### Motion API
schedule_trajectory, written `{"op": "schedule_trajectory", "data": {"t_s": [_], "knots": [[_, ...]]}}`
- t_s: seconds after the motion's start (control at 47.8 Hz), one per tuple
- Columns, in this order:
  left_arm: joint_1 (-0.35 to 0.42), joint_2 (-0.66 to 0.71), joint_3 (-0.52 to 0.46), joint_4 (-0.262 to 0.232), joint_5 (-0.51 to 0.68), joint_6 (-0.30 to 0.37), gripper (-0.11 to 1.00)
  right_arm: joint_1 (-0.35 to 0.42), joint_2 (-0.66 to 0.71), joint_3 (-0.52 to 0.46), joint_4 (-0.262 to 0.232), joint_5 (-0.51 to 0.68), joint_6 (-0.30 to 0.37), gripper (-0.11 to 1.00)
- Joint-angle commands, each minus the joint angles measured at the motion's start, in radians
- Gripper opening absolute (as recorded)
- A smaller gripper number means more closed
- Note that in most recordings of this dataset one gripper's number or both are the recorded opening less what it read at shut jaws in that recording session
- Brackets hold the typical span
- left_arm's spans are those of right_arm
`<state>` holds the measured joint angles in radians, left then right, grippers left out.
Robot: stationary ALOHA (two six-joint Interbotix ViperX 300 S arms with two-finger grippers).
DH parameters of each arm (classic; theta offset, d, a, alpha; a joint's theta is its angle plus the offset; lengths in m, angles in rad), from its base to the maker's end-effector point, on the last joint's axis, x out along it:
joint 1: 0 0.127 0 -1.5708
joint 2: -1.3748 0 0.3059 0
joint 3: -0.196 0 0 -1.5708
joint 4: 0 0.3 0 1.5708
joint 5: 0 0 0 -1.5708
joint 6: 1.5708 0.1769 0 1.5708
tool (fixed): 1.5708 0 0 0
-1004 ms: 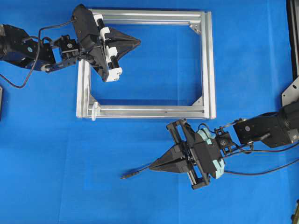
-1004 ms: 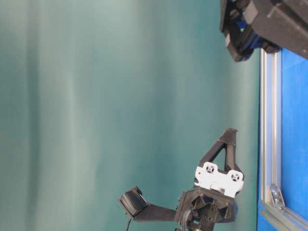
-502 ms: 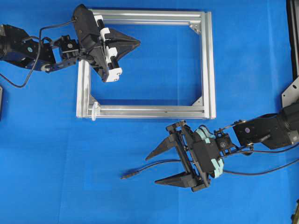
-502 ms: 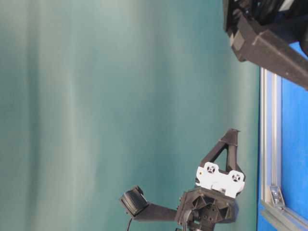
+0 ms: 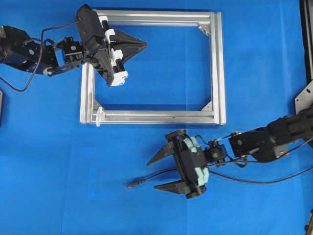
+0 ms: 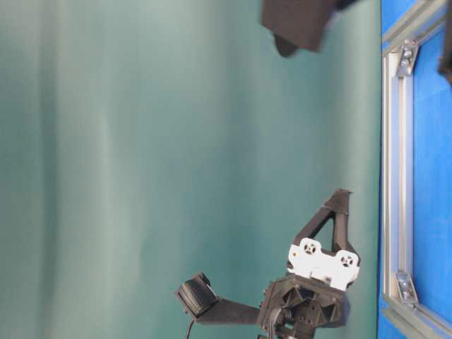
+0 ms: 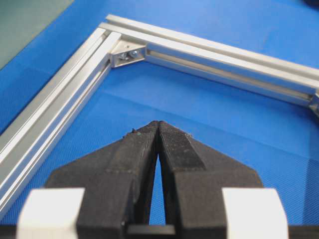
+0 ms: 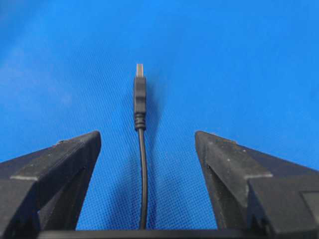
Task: Insert the wire through the string loop located on the left side.
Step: 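Close the right gripper on the cable just behind the USB plug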
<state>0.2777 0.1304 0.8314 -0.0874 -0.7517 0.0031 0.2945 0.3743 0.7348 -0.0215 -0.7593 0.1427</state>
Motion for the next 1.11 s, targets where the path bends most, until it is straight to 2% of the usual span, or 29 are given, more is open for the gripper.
{"op": "schedule_trajectory", "data": {"t_s": [0.0,0.251,0.418,0.523,0.67,0.774,0.9,1.088], "knots": [[-0.002,-0.026,-0.014,0.003,-0.005,-0.002,0.0,0.005,0.003,-0.031,0.002,-0.003,0.002,0.89],[-0.002,-0.028,-0.009,0.003,-0.002,-0.002,0.0,0.0,0.021,-0.035,0.003,0.002,0.002,0.88],[0.0,-0.028,-0.008,0.003,0.0,-0.003,0.0,-0.005,0.02,-0.031,0.003,0.002,0.002,0.8],[-0.002,-0.029,-0.009,0.003,0.0,-0.002,0.0,-0.008,0.02,-0.031,0.003,0.002,-0.005,0.66],[-0.002,-0.029,-0.009,0.003,0.0,-0.002,0.0,-0.011,0.02,-0.028,-0.005,0.002,-0.014,0.23],[0.0,-0.028,-0.009,0.002,0.0,0.0,0.0,-0.009,0.018,-0.029,-0.017,0.011,-0.014,0.02],[0.0,-0.029,-0.009,0.002,0.0,0.0,0.0,-0.009,0.02,-0.035,-0.031,0.02,-0.014,-0.09],[-0.002,-0.029,-0.009,0.003,0.0,0.0,0.0,-0.009,0.018,-0.037,-0.031,0.02,-0.012,-0.1]]}}
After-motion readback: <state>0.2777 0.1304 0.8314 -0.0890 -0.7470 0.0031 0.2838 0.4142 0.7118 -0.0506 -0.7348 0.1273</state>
